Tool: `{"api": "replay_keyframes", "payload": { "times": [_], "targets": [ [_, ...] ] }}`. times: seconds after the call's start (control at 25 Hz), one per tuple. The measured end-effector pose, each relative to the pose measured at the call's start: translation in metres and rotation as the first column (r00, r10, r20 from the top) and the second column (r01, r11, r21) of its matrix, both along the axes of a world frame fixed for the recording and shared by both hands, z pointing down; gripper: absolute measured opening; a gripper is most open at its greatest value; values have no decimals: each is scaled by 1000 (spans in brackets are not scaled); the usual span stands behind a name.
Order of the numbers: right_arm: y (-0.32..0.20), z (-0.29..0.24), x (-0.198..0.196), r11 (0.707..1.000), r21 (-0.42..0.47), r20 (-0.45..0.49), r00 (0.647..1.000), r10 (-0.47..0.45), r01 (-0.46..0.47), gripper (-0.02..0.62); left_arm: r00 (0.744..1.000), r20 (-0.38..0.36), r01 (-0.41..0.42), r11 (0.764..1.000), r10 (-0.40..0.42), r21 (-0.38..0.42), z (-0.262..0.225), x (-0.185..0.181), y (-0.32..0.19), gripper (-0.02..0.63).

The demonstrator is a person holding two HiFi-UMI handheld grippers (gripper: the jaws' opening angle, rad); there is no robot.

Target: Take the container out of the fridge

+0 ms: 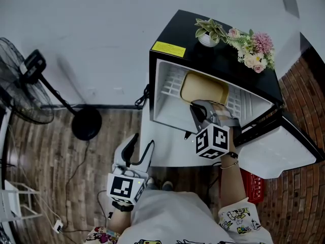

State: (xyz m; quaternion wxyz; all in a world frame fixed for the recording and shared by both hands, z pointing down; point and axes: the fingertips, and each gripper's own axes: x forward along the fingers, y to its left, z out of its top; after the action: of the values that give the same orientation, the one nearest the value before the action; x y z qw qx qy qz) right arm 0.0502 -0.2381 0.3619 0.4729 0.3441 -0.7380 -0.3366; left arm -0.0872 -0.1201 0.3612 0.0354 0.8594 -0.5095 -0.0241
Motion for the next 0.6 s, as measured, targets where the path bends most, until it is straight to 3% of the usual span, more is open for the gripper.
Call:
{"api": "replay_keyframes", "payload": {
  "times": [0.6],
  "targets": [
    [53,-12,5,1000,6,121,993,0,0,15,999,31,-40,999,39,18,-5,20,11,125]
  ]
}}
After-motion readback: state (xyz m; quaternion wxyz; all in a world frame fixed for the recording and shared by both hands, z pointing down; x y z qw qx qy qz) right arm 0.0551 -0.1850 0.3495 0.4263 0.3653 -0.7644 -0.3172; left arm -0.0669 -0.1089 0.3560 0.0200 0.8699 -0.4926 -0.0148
